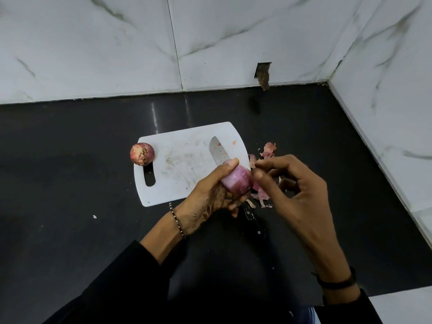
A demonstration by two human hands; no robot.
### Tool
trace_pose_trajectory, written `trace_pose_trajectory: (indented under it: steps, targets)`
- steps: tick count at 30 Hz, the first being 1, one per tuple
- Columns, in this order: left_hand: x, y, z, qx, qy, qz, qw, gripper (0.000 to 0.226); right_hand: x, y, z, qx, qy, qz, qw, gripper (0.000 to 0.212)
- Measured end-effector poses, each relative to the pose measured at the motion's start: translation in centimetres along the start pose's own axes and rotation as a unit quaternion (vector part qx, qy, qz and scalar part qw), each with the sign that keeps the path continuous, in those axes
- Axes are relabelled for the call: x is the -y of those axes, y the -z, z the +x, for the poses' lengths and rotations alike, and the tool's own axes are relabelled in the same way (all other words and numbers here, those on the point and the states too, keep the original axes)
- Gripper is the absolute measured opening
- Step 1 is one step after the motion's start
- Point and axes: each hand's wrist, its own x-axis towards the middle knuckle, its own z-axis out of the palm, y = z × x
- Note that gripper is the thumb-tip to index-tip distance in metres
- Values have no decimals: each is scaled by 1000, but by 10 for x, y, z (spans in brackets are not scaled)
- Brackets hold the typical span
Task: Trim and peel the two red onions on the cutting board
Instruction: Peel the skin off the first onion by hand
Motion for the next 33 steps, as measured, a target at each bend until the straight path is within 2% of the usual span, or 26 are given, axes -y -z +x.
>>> trace_pose_trajectory:
  steps: [2,4,6,11,13,15,19,22,26,27,30,33]
  targets:
    - [-2,0,3,-13,-2,-6,1000,48,0,4,2,37,37,-22,998,43]
    - [-4,-1,6,-27,1,-9,1000,60,-1,4,5,61,60,-38,996,51]
    - [-6,-1,10,-43,5,-8,999,77,-3,2,6,71,73,-45,994,50]
    - [-8,0,15,-53,2,8,999,87,-7,0,10,70,81,-39,993,50]
    - [-8,2,17,-61,2,13,998,105,-6,-1,12,77,75,-32,994,52]
    - [-7,5,18,-66,-2,18,998,114,-5,-1,13,83,67,-23,994,51]
    - [-7,9,18,-58,-9,7,998,109,-3,-3,14,86,71,-23,993,45]
    - [-8,10,17,-25,-4,-14,1000,93,-6,-8,11,81,86,-31,993,38]
    - [-14,7,15,-14,-8,2,1000,83,-3,-8,8,53,53,-7,997,46]
    - [-14,6,15,-15,-8,6,1000,83,-2,-7,7,47,49,-6,998,49]
    - [-14,4,14,-23,-23,15,999,104,2,-6,4,41,62,-14,997,51]
    - [-14,2,14,-21,-39,22,999,103,5,-3,2,39,86,-19,995,48]
